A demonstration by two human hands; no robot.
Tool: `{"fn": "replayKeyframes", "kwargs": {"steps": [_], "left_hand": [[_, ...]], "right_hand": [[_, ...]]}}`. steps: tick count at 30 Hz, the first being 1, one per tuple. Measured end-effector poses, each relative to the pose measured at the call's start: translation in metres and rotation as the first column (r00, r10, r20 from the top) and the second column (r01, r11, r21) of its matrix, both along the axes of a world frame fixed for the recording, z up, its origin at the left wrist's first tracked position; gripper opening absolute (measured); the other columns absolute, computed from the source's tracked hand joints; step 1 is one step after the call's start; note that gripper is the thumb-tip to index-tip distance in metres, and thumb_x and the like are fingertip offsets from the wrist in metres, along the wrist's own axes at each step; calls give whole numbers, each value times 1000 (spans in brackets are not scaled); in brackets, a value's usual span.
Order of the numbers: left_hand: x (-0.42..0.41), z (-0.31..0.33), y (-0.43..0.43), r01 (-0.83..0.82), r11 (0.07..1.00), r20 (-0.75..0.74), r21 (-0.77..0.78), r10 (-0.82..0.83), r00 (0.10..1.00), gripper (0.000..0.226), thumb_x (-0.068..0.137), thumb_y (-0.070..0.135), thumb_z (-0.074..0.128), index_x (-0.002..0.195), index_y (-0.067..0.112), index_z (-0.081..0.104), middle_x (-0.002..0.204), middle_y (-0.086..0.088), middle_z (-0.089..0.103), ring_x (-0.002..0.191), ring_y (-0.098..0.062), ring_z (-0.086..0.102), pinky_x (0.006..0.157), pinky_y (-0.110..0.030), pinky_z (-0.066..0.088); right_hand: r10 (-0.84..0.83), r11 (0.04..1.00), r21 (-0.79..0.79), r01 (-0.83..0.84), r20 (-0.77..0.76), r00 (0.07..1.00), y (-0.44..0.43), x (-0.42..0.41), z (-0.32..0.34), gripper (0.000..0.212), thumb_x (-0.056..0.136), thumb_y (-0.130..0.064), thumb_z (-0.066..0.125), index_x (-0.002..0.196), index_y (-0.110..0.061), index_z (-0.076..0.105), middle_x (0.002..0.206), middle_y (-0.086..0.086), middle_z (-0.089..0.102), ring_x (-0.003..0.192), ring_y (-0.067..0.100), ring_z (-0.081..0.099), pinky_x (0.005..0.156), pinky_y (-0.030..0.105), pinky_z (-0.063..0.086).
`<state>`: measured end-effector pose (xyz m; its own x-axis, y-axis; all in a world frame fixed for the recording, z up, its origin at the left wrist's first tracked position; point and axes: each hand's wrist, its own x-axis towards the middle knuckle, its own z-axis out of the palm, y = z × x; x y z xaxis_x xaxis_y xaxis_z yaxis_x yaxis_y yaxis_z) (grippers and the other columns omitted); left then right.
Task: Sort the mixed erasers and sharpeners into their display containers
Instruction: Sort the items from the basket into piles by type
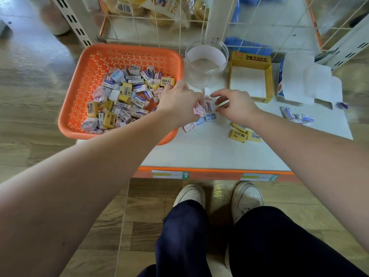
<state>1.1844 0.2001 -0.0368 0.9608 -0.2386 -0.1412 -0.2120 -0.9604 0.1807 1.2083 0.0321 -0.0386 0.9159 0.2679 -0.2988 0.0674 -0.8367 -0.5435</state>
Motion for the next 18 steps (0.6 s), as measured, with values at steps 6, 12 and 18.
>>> {"fn": "replayKeyframes", "kwargs": {"steps": [6, 12, 18], "left_hand": [[-3, 3, 2, -6, 992, 54, -125, 13, 998, 32, 85, 36, 61, 116, 30, 58, 120, 7, 58, 123, -21, 36, 101, -43, 28], [-18, 5, 35, -201, 784, 165, -587, 359, 918, 26, 82, 28, 59, 108, 23, 62, 117, 4, 58, 111, -22, 52, 97, -46, 39], [-29, -1, 99, -446, 760, -16, -472, 499, 867, 22, 82, 22, 62, 105, 22, 63, 109, 3, 61, 99, -20, 54, 89, -42, 45]], "right_hand": [[33, 999, -14, -33, 69, 997, 3, -2, 7, 32, 86, -4, 57, 113, -19, 64, 99, 0, 65, 84, 14, 58, 78, 12, 38], [10, 991, 133, -33, 170, 985, 35, 3, 24, 22, 88, -9, 58, 107, -17, 65, 90, -5, 62, 78, 9, 58, 65, 6, 38], [122, 967, 184, -177, 273, 954, 95, -5, 26, 26, 85, -7, 57, 108, -15, 68, 102, 0, 65, 85, 10, 58, 82, 19, 44]]}}
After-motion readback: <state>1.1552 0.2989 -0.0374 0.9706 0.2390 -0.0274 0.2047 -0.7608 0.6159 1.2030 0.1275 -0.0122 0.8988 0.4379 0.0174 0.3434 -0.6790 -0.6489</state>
